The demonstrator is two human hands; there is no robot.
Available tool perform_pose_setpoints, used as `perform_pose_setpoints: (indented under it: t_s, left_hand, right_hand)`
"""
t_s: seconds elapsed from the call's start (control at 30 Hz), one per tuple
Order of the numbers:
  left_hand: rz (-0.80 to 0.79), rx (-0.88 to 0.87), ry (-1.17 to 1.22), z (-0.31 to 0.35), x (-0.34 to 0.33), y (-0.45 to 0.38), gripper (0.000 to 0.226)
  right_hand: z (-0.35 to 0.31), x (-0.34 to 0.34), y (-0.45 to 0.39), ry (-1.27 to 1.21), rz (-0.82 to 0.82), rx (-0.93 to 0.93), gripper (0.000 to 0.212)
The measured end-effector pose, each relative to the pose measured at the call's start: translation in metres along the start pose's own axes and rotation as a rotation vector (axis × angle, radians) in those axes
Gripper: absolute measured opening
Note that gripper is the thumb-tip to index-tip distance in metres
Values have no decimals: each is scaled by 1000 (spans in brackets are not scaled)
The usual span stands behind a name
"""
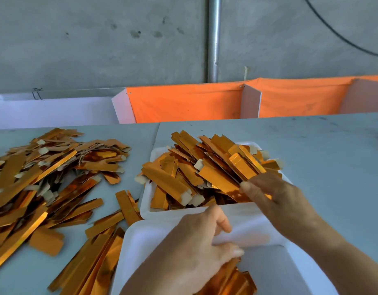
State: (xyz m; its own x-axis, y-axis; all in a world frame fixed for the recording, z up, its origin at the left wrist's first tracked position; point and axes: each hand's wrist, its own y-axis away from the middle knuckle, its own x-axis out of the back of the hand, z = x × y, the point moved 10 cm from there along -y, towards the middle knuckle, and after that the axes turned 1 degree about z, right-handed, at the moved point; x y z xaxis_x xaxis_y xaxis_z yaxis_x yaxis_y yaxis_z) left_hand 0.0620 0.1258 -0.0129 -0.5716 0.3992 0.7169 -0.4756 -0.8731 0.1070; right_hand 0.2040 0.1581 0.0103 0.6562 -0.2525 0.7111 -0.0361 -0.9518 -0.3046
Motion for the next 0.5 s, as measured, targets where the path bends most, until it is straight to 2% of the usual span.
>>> perform_pose_setpoints:
  t_s: [0.13, 0.2, 0.33, 0.5]
  left_hand:
    - [138, -33, -48, 3, 15, 1, 12]
    - [152, -45, -89, 4, 14, -1, 11]
    - [189, -74, -134, 4, 13, -4, 23]
    - [214, -107, -142, 4, 15, -5, 25]
  right_hand:
    - [-5, -44, 4, 242, -252, 61, 85]
    - [-1, -54, 6, 412, -305, 59, 98]
    - [1, -59, 7, 517, -308, 59, 97]
    - [2, -58, 6, 611, -289, 24, 100]
